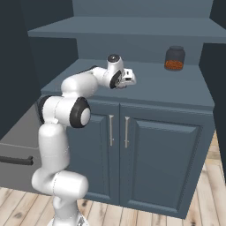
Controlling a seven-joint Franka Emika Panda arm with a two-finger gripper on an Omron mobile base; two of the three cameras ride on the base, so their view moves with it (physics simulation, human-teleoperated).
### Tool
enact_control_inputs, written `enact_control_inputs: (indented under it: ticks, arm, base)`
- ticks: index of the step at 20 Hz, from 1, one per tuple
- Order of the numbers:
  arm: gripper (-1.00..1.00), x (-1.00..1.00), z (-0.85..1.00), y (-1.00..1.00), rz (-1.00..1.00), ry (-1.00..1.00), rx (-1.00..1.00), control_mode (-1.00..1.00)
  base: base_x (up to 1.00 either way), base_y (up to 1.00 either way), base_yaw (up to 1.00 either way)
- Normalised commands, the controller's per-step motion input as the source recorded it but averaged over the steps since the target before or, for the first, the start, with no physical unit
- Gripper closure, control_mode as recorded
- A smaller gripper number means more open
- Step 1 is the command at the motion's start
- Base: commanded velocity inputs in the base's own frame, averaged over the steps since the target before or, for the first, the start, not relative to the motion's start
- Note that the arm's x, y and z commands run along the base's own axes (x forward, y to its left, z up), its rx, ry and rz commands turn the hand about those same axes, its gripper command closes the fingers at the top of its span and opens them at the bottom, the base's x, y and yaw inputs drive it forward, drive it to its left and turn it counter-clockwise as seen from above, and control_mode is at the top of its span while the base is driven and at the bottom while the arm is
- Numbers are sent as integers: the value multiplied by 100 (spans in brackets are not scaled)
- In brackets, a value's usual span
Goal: Pick the bar and jam from the counter and place them in the cabinets closest to them.
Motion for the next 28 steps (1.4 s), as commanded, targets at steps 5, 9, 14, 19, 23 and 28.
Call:
enact_control_inputs:
  ticks: [5, 9, 14, 19, 23, 28]
  arm:
    - [-100, 3, -3, 0, 0, -1, 0, -100]
    - [-100, 0, 0, 0, 0, 0, 0, -100]
    - [-100, 0, 0, 0, 0, 0, 0, -100]
    - [-100, -25, 3, -9, 0, -6, 0, -100]
    - [-100, -90, 2, -27, 3, -19, 0, -100]
    - [-100, -100, 3, -27, 2, -22, 0, -100]
  base:
    - [0, 0, 0]
    - [0, 0, 0]
    - [0, 0, 0]
    - [0, 0, 0]
    - [0, 0, 0]
    - [0, 0, 0]
